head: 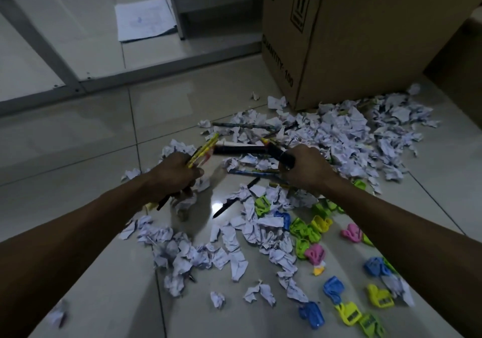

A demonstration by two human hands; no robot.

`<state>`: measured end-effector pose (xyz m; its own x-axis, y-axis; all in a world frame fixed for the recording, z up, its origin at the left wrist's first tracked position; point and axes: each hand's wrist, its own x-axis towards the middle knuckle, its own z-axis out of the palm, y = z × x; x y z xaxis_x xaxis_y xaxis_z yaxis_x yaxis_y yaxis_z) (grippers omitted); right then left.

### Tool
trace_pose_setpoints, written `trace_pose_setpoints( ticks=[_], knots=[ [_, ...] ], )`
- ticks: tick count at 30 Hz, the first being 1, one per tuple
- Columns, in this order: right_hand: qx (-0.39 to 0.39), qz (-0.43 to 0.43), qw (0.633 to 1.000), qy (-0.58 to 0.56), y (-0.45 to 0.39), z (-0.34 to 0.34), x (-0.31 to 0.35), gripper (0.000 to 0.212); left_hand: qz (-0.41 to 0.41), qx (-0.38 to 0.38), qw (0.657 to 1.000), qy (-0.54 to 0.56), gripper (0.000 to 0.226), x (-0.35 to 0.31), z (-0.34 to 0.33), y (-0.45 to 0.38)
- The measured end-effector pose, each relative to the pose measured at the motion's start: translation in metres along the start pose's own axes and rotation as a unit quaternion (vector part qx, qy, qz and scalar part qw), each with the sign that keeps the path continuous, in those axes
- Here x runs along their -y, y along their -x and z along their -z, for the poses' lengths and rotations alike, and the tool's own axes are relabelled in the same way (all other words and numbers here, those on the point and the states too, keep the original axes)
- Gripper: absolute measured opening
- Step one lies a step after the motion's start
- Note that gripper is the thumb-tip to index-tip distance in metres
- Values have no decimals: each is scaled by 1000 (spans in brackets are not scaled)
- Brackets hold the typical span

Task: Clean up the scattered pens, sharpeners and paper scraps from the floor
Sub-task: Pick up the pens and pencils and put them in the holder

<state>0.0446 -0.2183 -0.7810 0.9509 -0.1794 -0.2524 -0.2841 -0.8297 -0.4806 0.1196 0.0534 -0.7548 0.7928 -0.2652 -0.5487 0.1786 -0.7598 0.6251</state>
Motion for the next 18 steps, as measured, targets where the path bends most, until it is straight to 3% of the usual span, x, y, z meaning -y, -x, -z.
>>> trace_pose_setpoints(
  ticks=[5,8,11,16,18],
  knots=[
    [21,13,996,82,7,-2,0,27,-60,-28,998,-3,20,-7,-24,0],
    [29,8,994,107,10,-6,-2,28,-109,7,988,-109,30,-5,-45,-1],
    [24,11,993,115,10,-11,-6,33,-133,-4,971,-201,39,3,-62,-8],
    [15,12,992,124,13,-17,-9,30,-125,-32,980,-149,43,7,-62,-11],
    [17,11,992,122,14,-17,-10,33,-112,-63,984,-125,34,10,-53,-14]
  ],
)
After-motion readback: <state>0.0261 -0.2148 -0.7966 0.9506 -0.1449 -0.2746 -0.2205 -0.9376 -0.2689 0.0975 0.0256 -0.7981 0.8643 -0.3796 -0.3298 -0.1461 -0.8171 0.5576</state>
